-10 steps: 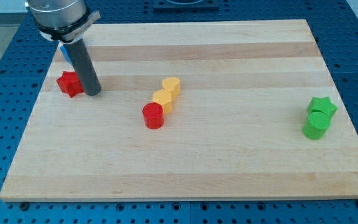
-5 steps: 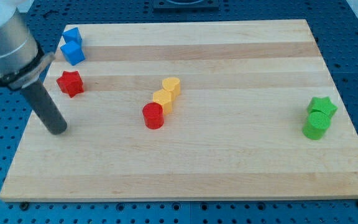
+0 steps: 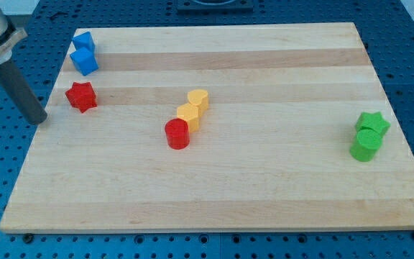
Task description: Push the red star a bit right
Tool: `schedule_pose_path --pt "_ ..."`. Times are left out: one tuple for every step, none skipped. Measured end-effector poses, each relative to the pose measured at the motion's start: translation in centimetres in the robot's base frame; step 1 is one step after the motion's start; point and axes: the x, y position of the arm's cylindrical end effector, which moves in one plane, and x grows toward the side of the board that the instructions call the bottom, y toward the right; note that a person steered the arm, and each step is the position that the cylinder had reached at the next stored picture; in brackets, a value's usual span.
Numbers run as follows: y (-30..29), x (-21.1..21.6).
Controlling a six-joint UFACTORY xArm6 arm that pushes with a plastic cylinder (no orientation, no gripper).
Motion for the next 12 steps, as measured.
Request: schedule_pose_path --pt "0.0 -1.3" --pt "0.0 -1.6" --pt "1.6 -2.2" --pt "5.4 -2.2" --pt "7.3 -1.8" --pt "8.2 -1.4" --pt "7.5 -1.3" --pt "4.9 -0.9" --pt "2.3 -0.8" --pt "1.3 -1.9" --pt "3.0 -3.1" --pt "6.4 -4.1"
